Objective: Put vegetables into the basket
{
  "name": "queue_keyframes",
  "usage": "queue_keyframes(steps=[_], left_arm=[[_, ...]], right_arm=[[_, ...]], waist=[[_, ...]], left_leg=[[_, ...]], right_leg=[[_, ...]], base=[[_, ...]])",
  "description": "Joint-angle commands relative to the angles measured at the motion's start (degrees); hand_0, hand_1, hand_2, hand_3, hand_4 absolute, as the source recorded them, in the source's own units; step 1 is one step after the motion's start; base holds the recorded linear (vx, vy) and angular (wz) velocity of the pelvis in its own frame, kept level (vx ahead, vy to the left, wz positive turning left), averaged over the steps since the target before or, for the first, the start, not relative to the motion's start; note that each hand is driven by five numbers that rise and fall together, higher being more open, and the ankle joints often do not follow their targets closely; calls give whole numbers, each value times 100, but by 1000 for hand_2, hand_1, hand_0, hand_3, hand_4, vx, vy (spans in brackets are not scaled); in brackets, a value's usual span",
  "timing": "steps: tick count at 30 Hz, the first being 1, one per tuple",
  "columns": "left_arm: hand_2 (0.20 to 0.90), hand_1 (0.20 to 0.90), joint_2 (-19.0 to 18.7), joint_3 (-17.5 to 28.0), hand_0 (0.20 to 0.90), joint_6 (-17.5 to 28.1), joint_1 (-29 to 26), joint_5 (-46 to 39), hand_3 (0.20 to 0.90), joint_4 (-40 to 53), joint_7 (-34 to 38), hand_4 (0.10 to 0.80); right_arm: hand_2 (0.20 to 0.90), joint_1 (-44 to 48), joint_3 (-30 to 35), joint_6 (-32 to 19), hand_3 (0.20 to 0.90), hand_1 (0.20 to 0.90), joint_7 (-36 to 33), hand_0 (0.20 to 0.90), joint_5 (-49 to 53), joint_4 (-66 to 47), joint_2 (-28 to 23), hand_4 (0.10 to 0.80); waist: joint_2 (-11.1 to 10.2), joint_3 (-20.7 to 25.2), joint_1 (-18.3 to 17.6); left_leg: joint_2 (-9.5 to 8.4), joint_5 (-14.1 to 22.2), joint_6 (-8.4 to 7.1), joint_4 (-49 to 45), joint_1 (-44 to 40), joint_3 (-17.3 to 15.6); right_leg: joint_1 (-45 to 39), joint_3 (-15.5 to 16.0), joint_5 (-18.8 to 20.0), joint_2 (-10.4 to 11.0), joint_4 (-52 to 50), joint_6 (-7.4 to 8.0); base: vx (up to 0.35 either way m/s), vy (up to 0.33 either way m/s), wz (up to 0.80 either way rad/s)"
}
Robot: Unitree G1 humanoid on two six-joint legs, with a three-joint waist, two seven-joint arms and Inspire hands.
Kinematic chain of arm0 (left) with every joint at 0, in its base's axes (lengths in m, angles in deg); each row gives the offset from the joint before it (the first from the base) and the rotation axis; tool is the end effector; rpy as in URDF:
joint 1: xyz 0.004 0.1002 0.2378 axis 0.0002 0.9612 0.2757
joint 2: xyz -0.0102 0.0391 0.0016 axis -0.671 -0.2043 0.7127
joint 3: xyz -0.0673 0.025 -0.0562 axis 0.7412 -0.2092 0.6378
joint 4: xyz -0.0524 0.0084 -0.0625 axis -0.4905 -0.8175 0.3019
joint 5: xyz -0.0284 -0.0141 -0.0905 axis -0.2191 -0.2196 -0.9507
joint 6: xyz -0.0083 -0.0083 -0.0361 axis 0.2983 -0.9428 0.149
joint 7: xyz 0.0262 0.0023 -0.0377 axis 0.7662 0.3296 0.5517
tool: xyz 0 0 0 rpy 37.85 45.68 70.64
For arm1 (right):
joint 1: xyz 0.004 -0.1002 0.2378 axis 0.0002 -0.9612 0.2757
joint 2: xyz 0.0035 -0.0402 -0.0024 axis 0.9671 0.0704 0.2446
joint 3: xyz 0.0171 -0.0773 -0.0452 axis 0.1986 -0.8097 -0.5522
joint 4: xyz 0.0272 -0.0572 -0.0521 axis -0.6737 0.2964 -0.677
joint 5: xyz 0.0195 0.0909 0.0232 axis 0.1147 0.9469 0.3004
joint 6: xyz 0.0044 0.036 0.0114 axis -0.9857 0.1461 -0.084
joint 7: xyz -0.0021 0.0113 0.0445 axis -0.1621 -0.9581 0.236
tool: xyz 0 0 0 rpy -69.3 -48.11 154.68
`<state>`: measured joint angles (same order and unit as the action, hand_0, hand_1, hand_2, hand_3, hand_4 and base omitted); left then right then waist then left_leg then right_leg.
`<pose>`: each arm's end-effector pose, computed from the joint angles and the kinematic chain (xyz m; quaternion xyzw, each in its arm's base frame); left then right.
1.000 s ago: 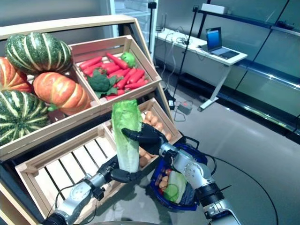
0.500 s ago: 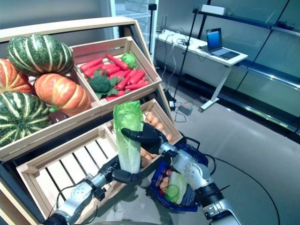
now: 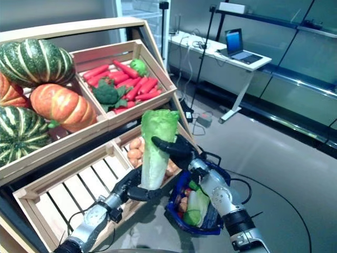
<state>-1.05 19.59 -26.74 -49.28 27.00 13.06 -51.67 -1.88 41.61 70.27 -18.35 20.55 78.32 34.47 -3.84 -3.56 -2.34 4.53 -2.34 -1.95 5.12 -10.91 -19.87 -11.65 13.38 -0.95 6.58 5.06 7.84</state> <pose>0.1644 0.1670 -0.0281 0.0112 0.1298 -0.2058 0.9699 0.2348 -0.1723 0.0560 0.3349 0.1031 0.2321 0.9074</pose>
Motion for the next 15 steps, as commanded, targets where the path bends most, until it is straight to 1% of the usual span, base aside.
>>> queue_keyframes(steps=[1,3,6,11,13,15], left_arm=[[900,900,-12,771,900,325,-512,-319,900,-210,284,800],[900,900,-29,912,900,324,-428,-306,900,-256,225,800],[900,900,-62,979,900,299,-342,-282,900,-299,249,800],[900,900,-98,1086,900,305,-233,-312,900,-371,359,800],[900,900,-145,1149,900,291,-175,-453,900,-334,381,800],[900,900,-180,1185,900,292,-132,-550,900,-274,386,800]], right_arm=[[300,550,1106,-1025,300,300,-183,300,-37,83,-466,400],[300,481,1303,-1164,300,300,-260,300,-97,219,-592,400],[300,455,1523,-1470,300,300,-482,300,-389,425,-800,400],[300,418,1770,-1898,300,300,-1020,300,-895,842,-1056,400],[300,351,1859,-2128,300,300,-1372,300,-1132,1143,-1151,400],[300,321,1944,-2197,300,300,-1661,300,-1229,1359,-1196,400]], waist=[[89,-121,-30],[93,-141,-21],[100,-159,-11],[115,-181,13],[138,-195,31],[156,-211,50]], left_leg=[[-94,813,54,-12,-261,9],[-84,808,45,-12,-256,6],[-76,805,38,-12,-237,7],[-77,810,45,-12,-212,15],[-83,811,53,-12,-200,23],[-84,815,57,-12,-189,28]], right_leg=[[9,171,-149,-278,-6,-315],[12,181,-143,-281,-6,-322],[29,191,-142,-281,-6,-326],[49,203,-145,-280,-6,-324],[59,210,-145,-279,-6,-325],[67,220,-149,-279,-6,-326]], base=[[0,0,0],[0,0,0],[0,0,0],[0,0,0],[36,-28,2],[46,-31,0]])
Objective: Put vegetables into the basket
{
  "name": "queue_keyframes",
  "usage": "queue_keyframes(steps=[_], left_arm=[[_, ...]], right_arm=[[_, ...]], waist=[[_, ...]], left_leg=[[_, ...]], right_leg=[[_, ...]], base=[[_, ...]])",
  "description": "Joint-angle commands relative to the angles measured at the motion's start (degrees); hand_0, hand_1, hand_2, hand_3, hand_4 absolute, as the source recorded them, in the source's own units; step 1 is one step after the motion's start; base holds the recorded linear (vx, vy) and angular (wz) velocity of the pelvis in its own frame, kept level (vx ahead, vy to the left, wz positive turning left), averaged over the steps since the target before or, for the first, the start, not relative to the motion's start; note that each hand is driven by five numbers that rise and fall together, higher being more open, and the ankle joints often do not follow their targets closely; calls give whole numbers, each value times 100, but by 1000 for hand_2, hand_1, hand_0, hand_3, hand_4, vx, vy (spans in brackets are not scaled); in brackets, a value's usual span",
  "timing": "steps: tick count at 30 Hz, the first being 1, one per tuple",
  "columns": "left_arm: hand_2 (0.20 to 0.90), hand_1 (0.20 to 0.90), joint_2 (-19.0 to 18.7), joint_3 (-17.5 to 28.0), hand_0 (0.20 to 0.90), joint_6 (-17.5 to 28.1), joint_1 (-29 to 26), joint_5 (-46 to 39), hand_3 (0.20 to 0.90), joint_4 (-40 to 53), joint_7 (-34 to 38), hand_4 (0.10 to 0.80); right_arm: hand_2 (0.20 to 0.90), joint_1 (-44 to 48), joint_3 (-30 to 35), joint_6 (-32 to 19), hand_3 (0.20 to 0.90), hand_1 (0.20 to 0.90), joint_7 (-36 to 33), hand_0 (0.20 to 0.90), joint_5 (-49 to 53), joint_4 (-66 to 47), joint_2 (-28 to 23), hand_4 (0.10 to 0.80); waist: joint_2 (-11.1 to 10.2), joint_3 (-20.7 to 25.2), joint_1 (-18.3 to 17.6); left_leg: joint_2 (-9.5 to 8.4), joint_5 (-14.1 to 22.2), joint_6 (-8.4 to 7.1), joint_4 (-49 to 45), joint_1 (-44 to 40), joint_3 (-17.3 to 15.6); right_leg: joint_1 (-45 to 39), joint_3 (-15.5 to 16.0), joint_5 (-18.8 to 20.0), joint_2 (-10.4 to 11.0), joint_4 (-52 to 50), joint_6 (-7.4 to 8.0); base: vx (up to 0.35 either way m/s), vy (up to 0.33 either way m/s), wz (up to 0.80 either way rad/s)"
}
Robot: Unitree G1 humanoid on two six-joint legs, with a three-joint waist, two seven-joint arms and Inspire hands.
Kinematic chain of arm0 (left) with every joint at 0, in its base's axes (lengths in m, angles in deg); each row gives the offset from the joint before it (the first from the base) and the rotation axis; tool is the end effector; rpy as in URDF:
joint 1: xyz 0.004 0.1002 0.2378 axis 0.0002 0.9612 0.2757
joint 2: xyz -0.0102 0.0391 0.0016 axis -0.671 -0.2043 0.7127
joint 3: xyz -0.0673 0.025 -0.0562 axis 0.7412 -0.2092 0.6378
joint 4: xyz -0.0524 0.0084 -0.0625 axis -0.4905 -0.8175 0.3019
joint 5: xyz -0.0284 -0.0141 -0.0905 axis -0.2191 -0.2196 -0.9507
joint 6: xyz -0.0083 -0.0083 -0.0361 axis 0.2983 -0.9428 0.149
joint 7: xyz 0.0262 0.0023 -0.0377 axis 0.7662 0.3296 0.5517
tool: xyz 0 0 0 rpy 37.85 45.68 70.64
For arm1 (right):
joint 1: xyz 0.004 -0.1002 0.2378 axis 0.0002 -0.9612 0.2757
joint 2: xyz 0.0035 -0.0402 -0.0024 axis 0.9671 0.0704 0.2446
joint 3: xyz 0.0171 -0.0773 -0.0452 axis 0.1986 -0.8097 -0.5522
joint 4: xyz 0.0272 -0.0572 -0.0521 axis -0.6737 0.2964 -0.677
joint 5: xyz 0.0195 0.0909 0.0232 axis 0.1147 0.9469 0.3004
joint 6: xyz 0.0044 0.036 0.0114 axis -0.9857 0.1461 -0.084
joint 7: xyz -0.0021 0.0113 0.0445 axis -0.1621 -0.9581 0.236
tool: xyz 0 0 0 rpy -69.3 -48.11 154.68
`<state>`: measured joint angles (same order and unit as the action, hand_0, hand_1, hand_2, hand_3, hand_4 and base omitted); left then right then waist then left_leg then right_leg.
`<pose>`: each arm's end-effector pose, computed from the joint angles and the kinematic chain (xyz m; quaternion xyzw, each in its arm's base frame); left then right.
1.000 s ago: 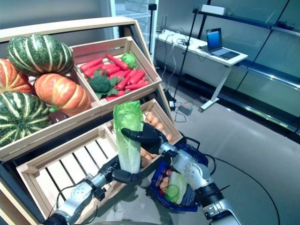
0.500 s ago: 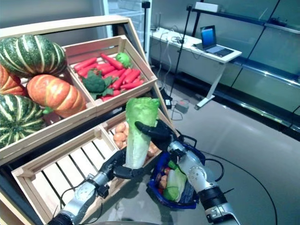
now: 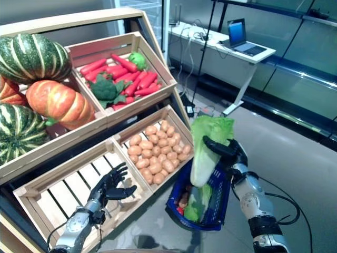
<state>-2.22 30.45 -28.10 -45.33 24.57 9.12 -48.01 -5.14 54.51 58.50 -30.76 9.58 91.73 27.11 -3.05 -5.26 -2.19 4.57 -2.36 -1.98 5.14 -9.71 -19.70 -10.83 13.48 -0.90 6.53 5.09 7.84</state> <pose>0.1475 0.2095 -0.0374 -0.0007 0.1764 -0.0529 0.9829 0.2179 -0.2641 0.0425 0.2007 0.0854 -0.0797 0.9727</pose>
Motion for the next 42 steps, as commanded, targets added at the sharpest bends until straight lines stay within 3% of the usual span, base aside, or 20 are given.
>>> queue_keyframes(steps=[1,8,13,18,22,29,35,36,37,42], left_arm=[[900,900,-94,132,900,421,-499,-366,900,177,-42,800],[900,900,-351,47,900,481,-497,-688,900,657,-267,800],[900,900,-538,-145,900,539,-883,-756,900,985,-165,800],[900,900,-628,-368,900,486,-1226,-965,900,1322,-27,800],[900,900,-687,-510,900,590,-1215,-1109,900,1429,19,800],[900,900,-761,-832,900,671,-1297,-1241,900,1366,75,800],[900,900,-747,-1115,900,819,-1299,-1322,900,1359,236,800],[900,900,-752,-1132,900,834,-1305,-1334,900,1357,235,800],[900,900,-757,-1155,900,861,-1296,-1343,900,1343,229,800],[900,900,-760,-1311,900,971,-1295,-1342,900,1324,278,800]], right_arm=[[300,617,727,-1087,300,300,-513,300,-207,242,-483,400],[300,778,783,-1239,300,300,-979,300,-292,1604,-676,400],[300,1435,659,-1181,300,300,-1060,300,156,2203,-885,400],[300,2115,423,-1334,300,300,-1227,300,161,2525,-1257,400],[300,2344,398,-1329,300,300,-1138,300,208,2795,-1456,400],[300,2722,532,-1301,300,300,-938,300,444,3323,-1704,400],[300,3096,586,-1285,300,300,-1016,300,482,3475,-1817,400],[331,3123,588,-1274,331,331,-1030,331,428,3486,-1828,420],[900,3157,579,-1246,900,900,-1030,900,390,3514,-1852,800],[900,3297,475,-1230,900,900,-776,900,462,3582,-1938,800]], waist=[[91,-60,54],[222,-331,197],[346,-881,288],[487,-1613,326],[539,-1836,361],[665,-2069,345],[741,-2126,357],[744,-2132,340],[749,-2135,338],[745,-2120,349]], left_leg=[[-87,812,59,-14,-301,17],[-105,743,61,-34,-94,126],[22,929,56,-982,711,277],[356,1599,27,-3053,2079,344],[498,2216,241,-4292,2823,439],[556,3091,473,-6285,4037,647],[553,3378,444,-6981,4492,699],[566,3430,465,-7175,4640,711],[575,3435,463,-7202,4660,706],[592,3404,400,-7166,4668,745]], right_leg=[[-12,220,-152,-270,-9,-323],[133,317,-113,-241,-10,-353],[798,424,-426,-88,-894,-519],[2011,550,-1170,271,-2892,-773],[2729,633,-1690,669,-4293,-923],[3988,572,-2424,1347,-6381,-981],[4556,431,-2707,1542,-7097,-920],[4703,410,-2778,1595,-7293,-948],[4737,395,-2788,1598,-7325,-942],[4789,370,-2791,1577,-7337,-894]], base=[[53,-37,0],[9,-43,5],[-197,-59,12],[-273,-30,12],[-138,-9,11],[-91,-6,24],[-42,-2,2],[-44,-19,1],[-46,-22,-1],[-3,-27,4]])
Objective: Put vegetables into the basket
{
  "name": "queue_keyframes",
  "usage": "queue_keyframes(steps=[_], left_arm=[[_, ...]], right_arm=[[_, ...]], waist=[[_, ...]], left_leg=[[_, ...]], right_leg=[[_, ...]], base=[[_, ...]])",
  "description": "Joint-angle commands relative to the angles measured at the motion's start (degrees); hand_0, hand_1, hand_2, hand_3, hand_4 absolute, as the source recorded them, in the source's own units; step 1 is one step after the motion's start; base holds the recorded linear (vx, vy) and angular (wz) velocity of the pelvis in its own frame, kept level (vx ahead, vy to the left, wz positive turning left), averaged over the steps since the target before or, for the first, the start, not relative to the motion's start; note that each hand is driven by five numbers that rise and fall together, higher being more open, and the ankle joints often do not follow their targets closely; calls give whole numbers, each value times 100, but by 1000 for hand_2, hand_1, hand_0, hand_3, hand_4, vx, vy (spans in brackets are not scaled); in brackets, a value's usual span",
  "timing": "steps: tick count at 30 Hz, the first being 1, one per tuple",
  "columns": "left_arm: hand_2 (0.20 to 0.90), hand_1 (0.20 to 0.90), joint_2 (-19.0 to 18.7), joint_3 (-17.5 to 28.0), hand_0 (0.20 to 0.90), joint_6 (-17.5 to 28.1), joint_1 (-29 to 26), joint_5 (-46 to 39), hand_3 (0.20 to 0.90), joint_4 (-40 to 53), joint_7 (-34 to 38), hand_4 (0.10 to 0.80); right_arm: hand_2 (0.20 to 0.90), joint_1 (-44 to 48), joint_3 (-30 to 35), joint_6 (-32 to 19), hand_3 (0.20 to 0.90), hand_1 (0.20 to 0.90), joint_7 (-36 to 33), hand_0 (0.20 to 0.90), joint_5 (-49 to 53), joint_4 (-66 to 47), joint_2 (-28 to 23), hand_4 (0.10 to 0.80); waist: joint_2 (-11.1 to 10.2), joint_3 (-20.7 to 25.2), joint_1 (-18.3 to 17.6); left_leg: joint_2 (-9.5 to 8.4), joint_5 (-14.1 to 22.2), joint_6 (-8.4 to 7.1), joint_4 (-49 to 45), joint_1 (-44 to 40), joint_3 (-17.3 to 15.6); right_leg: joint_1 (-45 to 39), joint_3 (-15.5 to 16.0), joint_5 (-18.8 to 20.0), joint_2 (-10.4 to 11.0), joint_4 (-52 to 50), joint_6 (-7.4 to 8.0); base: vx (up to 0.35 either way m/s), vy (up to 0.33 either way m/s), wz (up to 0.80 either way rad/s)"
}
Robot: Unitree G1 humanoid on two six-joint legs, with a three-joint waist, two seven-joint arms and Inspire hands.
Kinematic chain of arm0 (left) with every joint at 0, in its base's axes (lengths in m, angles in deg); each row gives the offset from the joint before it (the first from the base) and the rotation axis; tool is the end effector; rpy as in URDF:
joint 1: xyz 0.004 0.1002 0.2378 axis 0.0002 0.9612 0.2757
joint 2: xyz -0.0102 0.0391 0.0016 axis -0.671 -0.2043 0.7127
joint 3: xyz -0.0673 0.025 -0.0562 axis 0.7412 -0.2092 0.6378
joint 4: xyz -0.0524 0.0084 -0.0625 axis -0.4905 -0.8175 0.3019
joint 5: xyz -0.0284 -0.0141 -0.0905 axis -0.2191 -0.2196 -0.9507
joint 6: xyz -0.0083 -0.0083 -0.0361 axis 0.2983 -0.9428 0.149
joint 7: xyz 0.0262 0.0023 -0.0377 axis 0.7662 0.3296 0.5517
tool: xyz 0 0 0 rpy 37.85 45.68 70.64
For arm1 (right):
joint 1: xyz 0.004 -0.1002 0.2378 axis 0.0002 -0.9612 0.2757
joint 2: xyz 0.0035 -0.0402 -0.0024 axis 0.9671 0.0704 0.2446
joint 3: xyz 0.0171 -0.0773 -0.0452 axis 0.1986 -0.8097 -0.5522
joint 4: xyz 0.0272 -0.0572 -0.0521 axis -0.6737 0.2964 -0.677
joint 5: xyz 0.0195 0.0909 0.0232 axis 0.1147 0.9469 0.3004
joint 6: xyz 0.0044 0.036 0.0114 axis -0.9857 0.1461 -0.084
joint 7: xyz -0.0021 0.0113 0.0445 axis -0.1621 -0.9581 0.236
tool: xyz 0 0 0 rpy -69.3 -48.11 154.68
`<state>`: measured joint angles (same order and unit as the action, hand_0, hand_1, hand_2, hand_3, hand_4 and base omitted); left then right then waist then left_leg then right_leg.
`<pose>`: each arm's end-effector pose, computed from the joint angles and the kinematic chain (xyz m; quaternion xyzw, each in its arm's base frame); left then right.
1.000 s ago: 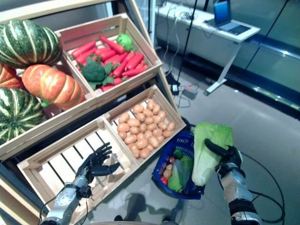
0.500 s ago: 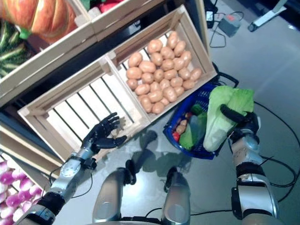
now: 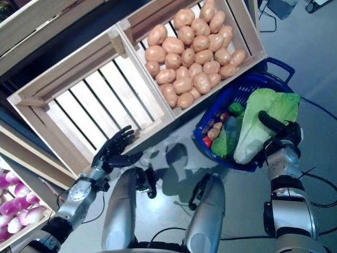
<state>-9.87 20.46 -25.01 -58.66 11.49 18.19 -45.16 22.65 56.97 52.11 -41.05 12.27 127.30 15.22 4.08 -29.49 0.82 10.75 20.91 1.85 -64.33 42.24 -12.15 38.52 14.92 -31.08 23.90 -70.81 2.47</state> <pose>0.2139 0.1968 0.0228 -0.0278 0.0098 -0.1088 0.9936 0.2671 -0.3337 0.1070 0.1836 0.0197 -0.3201 0.9292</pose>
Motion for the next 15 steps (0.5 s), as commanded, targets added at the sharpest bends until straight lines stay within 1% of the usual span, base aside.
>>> queue_keyframes(steps=[1,2,3,5,6,8,9,11,12,13,14,15], left_arm=[[900,900,-8,-322,900,668,37,-46,900,426,-6,800],[900,900,-13,-330,900,699,46,-54,900,411,-19,800],[900,900,-17,-329,900,712,42,-54,900,404,-28,800],[900,900,-25,-322,900,720,36,-63,900,403,-36,800],[900,900,-31,-309,900,707,44,-60,900,416,-34,800],[900,900,-47,-314,900,720,42,-70,900,418,-44,800],[900,900,-54,-317,900,718,38,-74,900,423,-48,800],[900,900,-75,-322,900,718,55,-98,900,428,-88,800],[900,900,-78,-318,900,721,73,-103,900,422,-102,800],[900,900,-87,-317,900,725,85,-113,900,421,-112,800],[900,900,-99,-309,900,722,91,-126,900,418,-126,800],[900,900,-104,-290,900,705,100,-143,900,402,-160,800]], right_arm=[[900,516,211,-604,900,900,254,900,194,15,-742,800],[900,521,211,-602,900,900,267,900,192,18,-728,800],[900,520,216,-608,900,900,281,900,197,23,-717,800],[900,501,215,-608,900,900,375,900,219,54,-693,800],[900,486,212,-596,900,900,405,900,239,42,-685,800],[900,457,239,-556,900,900,487,900,300,44,-693,800],[900,458,248,-547,900,900,489,900,303,41,-695,800],[900,440,280,-531,900,900,538,900,332,66,-712,800],[900,425,286,-520,900,900,566,900,337,70,-712,800],[900,412,291,-517,900,900,576,900,332,60,-710,800],[900,396,298,-525,900,900,587,900,313,47,-700,800],[900,379,291,-511,900,900,606,900,302,45,-690,800]], waist=[[29,306,50],[24,312,49],[18,305,41],[-2,315,51],[-14,334,69],[-39,352,75],[-44,350,68],[-60,388,83],[-63,404,99],[-74,429,99],[-87,430,97],[-97,462,111]], left_leg=[[-26,1071,8,-209,-532,0],[-17,1063,3,-198,-543,10],[-4,1087,26,-311,-461,24],[15,1071,23,-262,-511,36],[14,1026,-6,-88,-646,38],[33,996,-12,11,-725,52],[42,1011,8,-80,-656,64],[39,951,-4,96,-785,71],[32,902,-34,302,-943,61],[31,894,-36,338,-960,66],[38,870,-18,347,-968,70],[29,810,-38,567,-1124,60]], right_leg=[[-155,232,227,-167,261,-353],[-164,230,230,-180,267,-351],[-90,226,190,-152,154,-387],[-135,244,200,-175,191,-384],[-263,263,255,-232,354,-345],[-342,290,285,-263,439,-339],[-286,290,255,-240,349,-375],[-407,298,321,-291,509,-362],[-550,304,390,-340,699,-319],[-565,301,395,-344,720,-317],[-574,301,406,-341,714,-349],[-712,309,478,-395,906,-311]], base=[[-5,-28,6],[-28,-18,7],[-27,-15,6],[6,-16,5],[42,-19,5],[20,-8,2],[0,0,0],[23,0,0],[43,5,1],[0,0,0],[0,0,0],[0,0,0]])
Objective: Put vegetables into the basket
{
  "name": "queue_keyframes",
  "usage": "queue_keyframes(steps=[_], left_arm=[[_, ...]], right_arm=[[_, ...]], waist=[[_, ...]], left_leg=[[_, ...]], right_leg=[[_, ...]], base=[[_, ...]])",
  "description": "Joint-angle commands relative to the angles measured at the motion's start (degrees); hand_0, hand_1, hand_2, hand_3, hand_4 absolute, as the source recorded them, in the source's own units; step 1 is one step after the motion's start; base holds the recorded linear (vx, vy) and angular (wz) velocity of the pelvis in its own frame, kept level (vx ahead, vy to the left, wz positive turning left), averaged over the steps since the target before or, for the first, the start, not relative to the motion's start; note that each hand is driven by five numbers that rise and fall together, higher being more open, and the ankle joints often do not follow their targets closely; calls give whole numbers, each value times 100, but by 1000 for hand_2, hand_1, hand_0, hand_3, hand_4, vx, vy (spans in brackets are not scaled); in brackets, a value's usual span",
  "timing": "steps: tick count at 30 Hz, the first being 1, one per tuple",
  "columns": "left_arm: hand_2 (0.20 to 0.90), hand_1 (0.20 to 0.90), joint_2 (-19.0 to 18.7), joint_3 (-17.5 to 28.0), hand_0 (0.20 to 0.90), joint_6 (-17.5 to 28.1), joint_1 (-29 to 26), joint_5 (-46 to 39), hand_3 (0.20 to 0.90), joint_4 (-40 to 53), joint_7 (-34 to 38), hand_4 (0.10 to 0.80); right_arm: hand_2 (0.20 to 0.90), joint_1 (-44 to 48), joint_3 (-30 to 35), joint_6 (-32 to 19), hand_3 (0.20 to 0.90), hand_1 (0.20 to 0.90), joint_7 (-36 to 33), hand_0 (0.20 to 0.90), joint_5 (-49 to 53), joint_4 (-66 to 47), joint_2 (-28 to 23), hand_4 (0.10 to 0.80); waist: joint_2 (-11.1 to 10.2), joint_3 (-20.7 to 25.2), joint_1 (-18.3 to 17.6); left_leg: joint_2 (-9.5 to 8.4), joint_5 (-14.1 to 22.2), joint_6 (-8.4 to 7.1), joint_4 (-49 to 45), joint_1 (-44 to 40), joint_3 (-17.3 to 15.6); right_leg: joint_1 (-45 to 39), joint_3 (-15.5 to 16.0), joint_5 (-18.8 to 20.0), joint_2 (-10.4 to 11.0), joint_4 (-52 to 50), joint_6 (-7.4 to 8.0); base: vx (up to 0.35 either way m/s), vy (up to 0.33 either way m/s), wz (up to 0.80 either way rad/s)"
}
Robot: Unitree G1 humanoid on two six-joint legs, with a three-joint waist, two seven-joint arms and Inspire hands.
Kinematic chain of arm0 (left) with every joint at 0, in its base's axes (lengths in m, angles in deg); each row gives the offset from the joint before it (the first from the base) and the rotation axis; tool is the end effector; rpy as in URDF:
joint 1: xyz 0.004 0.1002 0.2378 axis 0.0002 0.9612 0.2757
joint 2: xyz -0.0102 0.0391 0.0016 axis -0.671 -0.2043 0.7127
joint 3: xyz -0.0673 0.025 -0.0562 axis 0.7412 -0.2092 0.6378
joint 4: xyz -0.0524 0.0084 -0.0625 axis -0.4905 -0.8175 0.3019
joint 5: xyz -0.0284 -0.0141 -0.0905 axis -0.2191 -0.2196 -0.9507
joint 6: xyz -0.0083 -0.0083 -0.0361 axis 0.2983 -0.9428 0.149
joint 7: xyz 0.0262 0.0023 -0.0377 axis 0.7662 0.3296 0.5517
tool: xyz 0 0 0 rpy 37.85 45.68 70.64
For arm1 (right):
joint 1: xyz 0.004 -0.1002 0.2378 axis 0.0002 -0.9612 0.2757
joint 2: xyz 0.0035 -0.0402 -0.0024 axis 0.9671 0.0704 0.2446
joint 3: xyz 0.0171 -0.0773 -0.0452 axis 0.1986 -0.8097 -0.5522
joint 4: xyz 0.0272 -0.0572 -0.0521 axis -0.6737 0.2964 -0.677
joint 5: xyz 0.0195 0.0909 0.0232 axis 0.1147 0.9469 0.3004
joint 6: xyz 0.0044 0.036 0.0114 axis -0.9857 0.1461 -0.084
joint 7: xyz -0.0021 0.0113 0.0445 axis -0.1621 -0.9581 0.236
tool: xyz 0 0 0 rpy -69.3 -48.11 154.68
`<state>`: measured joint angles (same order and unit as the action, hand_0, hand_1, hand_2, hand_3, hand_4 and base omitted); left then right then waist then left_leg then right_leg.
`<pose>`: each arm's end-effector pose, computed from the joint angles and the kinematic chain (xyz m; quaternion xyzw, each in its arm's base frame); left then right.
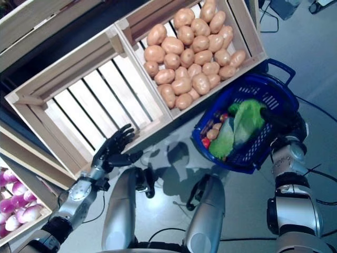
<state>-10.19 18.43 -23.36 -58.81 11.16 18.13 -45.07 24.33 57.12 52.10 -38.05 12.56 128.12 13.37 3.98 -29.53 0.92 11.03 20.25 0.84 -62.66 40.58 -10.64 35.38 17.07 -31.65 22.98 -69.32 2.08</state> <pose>0.2125 0.1933 0.0219 -0.0256 0.0037 -0.1211 0.9923 0.2682 -0.3408 0.1189 0.1810 -0.0017 -0.3033 0.9356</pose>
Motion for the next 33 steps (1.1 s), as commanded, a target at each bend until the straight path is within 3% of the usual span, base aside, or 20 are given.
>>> queue_keyframes(steps=[1,11,17,21,27,33], left_arm=[[900,900,-80,-72,900,528,124,-116,900,399,-201,800],[900,900,-68,-215,900,458,253,465,900,309,-254,800],[900,900,330,-61,900,-97,266,1095,900,-295,48,800],[900,900,546,62,900,-143,467,1422,900,-464,27,800],[900,900,752,340,900,-45,846,1731,900,-499,27,800],[900,900,1009,611,900,-98,959,1731,900,-796,128,800]], right_arm=[[900,189,276,-482,900,900,319,900,275,-53,-501,800],[900,-257,188,-375,900,900,602,900,347,-166,60,800],[900,-1075,-205,-482,900,900,691,900,676,-710,1655,800],[900,-1788,-506,-481,900,900,1038,900,496,-870,2193,800],[900,-2946,-1096,-644,900,900,1428,900,331,-1551,2949,800],[900,-3480,-1518,-755,900,900,1799,900,137,-2242,3281,800]], waist=[[-100,476,107],[-297,885,151],[-422,1437,97],[-403,1815,57],[-366,2145,-57],[-374,2230,-192]], left_leg=[[0,829,61,529,-1056,-100],[-61,85,-13,2231,-2106,-278],[-369,-810,-97,4220,-3298,-552],[-596,-1222,-143,5387,-4060,-619],[-819,-1654,-171,6703,-4858,-705],[-863,-1578,-162,6766,-4974,-727]], right_leg=[[-483,107,580,-326,860,-268],[-1518,308,1190,-730,2463,-216],[-2697,249,1952,-1321,4696,-43],[-3525,169,2406,-1621,6053,52],[-4247,79,2943,-1806,7276,188],[-4382,54,3020,-1835,7432,228]], base=[[49,21,0],[49,31,-6],[128,77,-21],[158,92,-7],[69,87,-3],[-3,29,-4]])
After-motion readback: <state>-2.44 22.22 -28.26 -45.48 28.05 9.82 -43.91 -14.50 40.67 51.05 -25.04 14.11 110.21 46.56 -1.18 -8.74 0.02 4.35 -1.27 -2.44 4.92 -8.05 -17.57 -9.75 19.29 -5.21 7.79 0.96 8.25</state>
